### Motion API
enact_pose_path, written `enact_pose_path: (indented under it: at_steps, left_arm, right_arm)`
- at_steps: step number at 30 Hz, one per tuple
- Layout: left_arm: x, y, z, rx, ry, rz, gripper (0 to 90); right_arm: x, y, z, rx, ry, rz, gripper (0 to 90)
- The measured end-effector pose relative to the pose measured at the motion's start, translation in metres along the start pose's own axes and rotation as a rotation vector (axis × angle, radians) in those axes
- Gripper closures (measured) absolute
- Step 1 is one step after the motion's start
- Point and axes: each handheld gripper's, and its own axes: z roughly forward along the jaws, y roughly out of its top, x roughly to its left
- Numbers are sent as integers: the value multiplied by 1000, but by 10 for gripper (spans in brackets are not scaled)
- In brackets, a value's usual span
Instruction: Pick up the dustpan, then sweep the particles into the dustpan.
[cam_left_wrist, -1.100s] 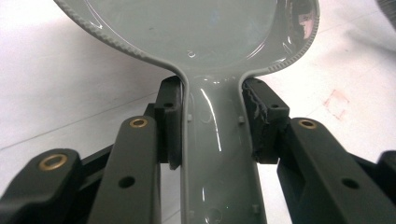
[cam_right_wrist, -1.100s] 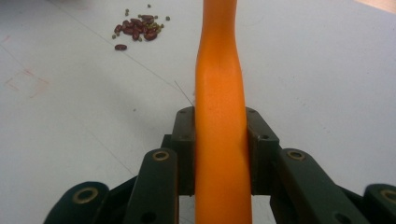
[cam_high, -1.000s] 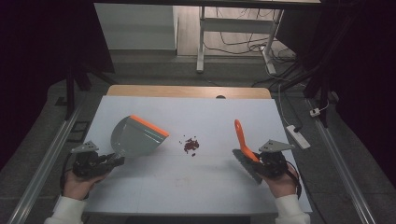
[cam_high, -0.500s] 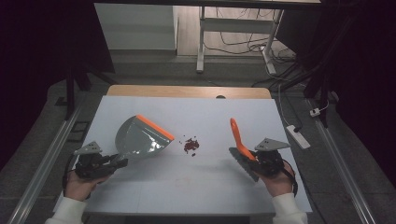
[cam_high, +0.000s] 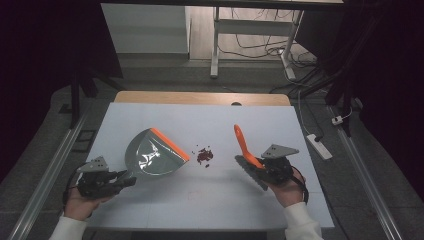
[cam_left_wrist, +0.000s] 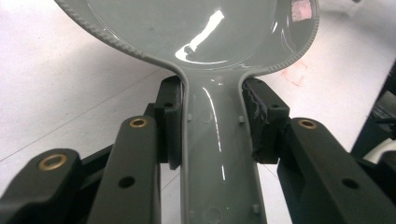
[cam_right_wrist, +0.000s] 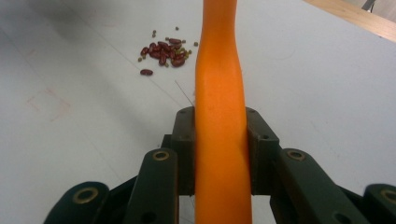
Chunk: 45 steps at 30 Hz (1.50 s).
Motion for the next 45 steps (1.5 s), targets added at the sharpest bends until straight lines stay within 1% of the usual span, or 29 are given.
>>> enact_pose_path:
  at_steps: [1,3,7,9,10,12,14,15,17,19,20,21,24,25,26,27,28,29,32,33,36,37,39,42,45]
  left_arm:
    - [0,0,0,0,1,1,615]
    - [0,-1,-1,6,-1,7,616]
    - [-1,-1,0,27,-35,30,615]
    - [-2,-2,2,43,-36,46,615]
    - [-2,-2,3,45,-30,45,615]
    - [-3,-1,6,54,-44,49,615]
    - [-6,-1,8,66,-53,56,616]
    - [-7,-1,9,73,-58,61,615]
    - [-9,0,11,84,-67,73,615]
    - [-11,1,14,94,-77,80,615]
    - [-12,2,16,99,-84,85,615]
    - [-12,3,17,111,-91,95,615]
    - [-12,5,21,125,-106,106,615]
    - [-11,6,22,132,-110,106,615]
    - [-10,6,23,139,-117,105,615]
    - [-9,6,25,147,-118,102,615]
    - [-9,7,26,155,-115,100,615]
    - [-9,7,27,159,-109,101,615]
    - [-10,7,29,168,-118,111,615]
    - [-11,7,30,170,-121,114,615]
    - [-11,7,32,179,-125,114,615]
    - [-11,8,34,181,-126,110,615]
    - [-10,8,36,188,-126,106,615]
    - [-10,10,39,197,-125,107,615]
    - [-10,11,42,199,-135,108,615]
  right_arm:
    - [0,2,1,-3,3,9,702]
    - [1,6,5,-4,3,2,701]
    - [1,11,8,-1,6,-2,702]
    - [0,14,10,-2,7,3,702]
    - [-1,16,10,-5,7,6,702]
    - [-2,18,12,-8,10,11,701]
    - [-3,24,15,-12,13,11,702]
    - [-4,30,18,-12,11,9,702]
    - [-4,33,19,-11,13,8,702]
    - [-3,43,24,-11,13,-2,702]
    - [-3,43,24,-11,13,-2,702]
    - [-3,46,26,-12,13,-1,702]
    - [-3,55,33,-10,19,6,701]
    - [-3,57,35,-8,19,3,702]
    - [-3,63,41,-8,20,12,701]
    - [-3,63,41,-8,20,12,701]
    - [-3,66,44,-15,25,29,702]
    - [-2,71,50,-16,28,27,702]
    - [1,76,55,-13,24,27,701]
    - [3,79,57,-12,19,18,702]
    - [2,80,58,-14,17,20,702]
    - [0,81,59,-23,21,35,702]
    - [-2,81,60,-23,24,35,702]
    - [-4,81,66,-8,18,37,702]
    - [-5,81,72,4,15,41,702]
